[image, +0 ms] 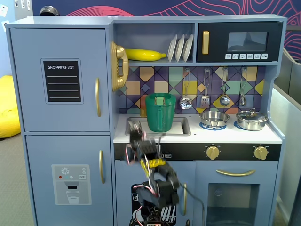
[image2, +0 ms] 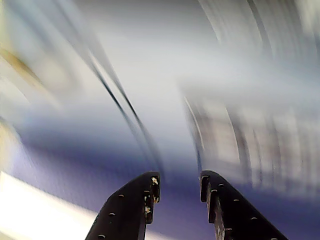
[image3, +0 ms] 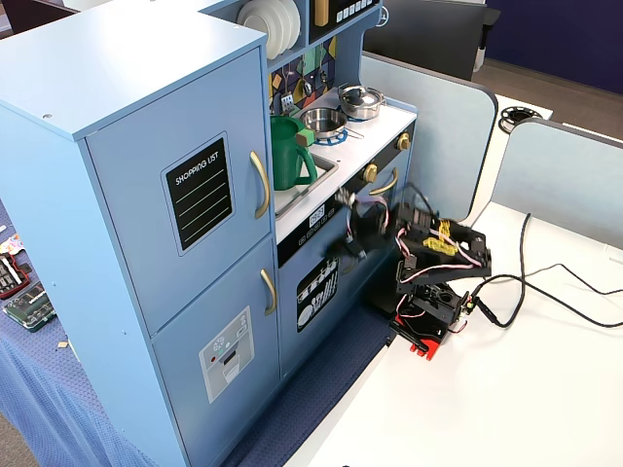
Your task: Open the left cabinet door
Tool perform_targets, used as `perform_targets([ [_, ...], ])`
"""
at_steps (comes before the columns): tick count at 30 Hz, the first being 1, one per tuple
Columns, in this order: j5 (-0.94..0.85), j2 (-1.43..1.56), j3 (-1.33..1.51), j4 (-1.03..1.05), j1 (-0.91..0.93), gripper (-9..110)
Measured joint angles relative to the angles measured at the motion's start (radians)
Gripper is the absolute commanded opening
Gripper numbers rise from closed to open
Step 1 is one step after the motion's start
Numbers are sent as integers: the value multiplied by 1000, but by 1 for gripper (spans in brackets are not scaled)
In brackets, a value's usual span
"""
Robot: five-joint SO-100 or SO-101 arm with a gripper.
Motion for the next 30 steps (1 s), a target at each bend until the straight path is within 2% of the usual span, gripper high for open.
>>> perform_targets([
  [4,-71,-112,-232,-133,-101,9],
  [9,-74,-242,-417,-302,-169,10],
  [14,-75,-330,-480,-442,-204,10],
  [30,-112,-574,-609,-629,-276,8],
])
